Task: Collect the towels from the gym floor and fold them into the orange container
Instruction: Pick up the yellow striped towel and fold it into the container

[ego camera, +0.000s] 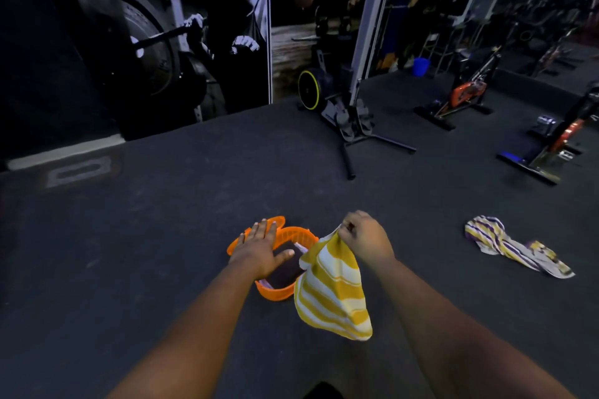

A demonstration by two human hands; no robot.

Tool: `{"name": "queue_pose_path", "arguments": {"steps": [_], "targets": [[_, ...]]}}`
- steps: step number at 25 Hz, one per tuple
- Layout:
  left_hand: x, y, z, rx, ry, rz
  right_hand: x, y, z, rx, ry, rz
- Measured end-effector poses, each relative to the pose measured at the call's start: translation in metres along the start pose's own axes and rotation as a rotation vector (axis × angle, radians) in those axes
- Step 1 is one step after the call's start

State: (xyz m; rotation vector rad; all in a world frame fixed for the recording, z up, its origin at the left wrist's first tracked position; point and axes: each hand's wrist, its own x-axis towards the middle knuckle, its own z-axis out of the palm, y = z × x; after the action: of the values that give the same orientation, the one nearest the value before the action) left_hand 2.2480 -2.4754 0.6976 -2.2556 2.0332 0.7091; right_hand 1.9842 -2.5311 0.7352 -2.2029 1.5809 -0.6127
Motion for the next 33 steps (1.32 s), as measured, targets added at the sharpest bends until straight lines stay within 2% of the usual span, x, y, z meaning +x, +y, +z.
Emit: {"name": "queue_pose_path", "arguments": {"steps": [3, 6, 8, 13, 15, 19, 20, 22, 24, 25, 26, 27, 28, 30, 31, 32, 33], "targets": [[0.03, 0.005, -0.015, -0.085, 0.01, 0.037, 0.044, 0.009, -0.001, 0.335, 0.015, 0.013], [0.067, 0.024, -0.034, -0.406, 0.075, 0.143, 0.096, 0.022, -0.003, 0.683, -0.078, 0.068], [0.093, 0.044, -0.048, -0.449, 0.165, 0.193, 0.131, 0.026, -0.009, 0.813, -0.169, 0.046], [0.146, 0.092, -0.069, -0.462, 0.158, 0.142, 0.209, 0.025, -0.037, 0.834, -0.373, -0.18], [0.161, 0.108, -0.074, -0.437, 0.205, 0.107, 0.238, 0.031, -0.043, 0.796, -0.408, -0.259], [0.17, 0.106, -0.083, -0.459, 0.271, -0.043, 0.277, 0.059, -0.04, 0.679, -0.284, -0.339], [0.169, 0.098, -0.082, -0.449, 0.325, -0.063, 0.283, 0.067, -0.037, 0.673, -0.261, -0.33], [0.163, 0.082, -0.079, -0.604, 0.51, -0.093, 0.293, 0.078, -0.032, 0.652, -0.342, -0.324], [0.158, 0.076, -0.078, -0.819, 0.642, -0.155, 0.293, 0.082, -0.024, 0.417, -0.483, -0.396], [0.156, 0.077, -0.083, -0.829, 0.645, -0.161, 0.29, 0.082, -0.019, 0.294, -0.511, -0.445], [0.153, 0.077, -0.086, -0.738, 0.605, -0.162, 0.287, 0.081, -0.016, 0.246, -0.477, -0.471], [0.15, 0.078, -0.09, -0.635, 0.532, -0.156, 0.284, 0.079, -0.016, 0.287, -0.407, -0.458], [0.147, 0.075, -0.091, -0.509, 0.419, -0.157, 0.283, 0.079, -0.019, 0.356, -0.322, -0.421], [0.135, 0.058, -0.084, -0.11, 0.159, -0.223, 0.286, 0.084, -0.025, 0.417, -0.168, -0.338], [0.129, 0.047, -0.079, 0.01, 0.099, -0.265, 0.289, 0.088, -0.029, 0.403, -0.114, -0.301], [0.123, 0.033, -0.074, 0.002, 0.118, -0.309, 0.29, 0.094, -0.032, 0.379, -0.075, -0.258], [0.115, 0.022, -0.072, -0.125, 0.177, -0.354, 0.289, 0.1, -0.032, 0.345, -0.049, -0.205]]}}
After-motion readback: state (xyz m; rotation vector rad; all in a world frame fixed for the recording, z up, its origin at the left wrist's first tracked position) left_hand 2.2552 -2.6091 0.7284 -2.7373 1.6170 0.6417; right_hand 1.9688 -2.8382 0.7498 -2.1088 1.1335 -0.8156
